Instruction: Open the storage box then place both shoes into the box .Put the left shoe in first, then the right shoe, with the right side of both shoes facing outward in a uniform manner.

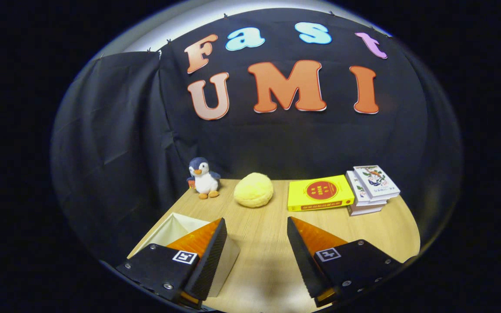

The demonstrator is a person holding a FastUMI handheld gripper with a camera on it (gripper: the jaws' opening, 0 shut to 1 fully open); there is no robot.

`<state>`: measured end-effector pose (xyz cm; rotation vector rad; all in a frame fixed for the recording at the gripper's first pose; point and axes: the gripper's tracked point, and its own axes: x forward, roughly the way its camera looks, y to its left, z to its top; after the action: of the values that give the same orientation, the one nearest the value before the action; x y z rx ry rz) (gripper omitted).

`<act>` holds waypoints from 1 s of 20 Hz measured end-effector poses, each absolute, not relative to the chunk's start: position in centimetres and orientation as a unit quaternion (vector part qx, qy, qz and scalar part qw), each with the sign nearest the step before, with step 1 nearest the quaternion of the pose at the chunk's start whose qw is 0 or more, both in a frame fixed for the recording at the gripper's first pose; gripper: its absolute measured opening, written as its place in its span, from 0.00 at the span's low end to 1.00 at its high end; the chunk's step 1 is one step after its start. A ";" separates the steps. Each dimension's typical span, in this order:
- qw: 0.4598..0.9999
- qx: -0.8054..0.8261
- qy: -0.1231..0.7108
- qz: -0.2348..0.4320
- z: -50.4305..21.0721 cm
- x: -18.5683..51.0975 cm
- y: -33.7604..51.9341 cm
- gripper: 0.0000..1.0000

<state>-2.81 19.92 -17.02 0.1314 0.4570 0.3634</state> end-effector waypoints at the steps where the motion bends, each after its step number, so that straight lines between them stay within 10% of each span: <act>1: 0.960 0.061 0.210 0.173 -16.3 -2.3 18.6 0.87; 20: 0.990 0.020 -0.096 0.103 1.2 -0.3 2.7 0.94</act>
<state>-0.28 2.74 1.16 0.0398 -0.1927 0.2064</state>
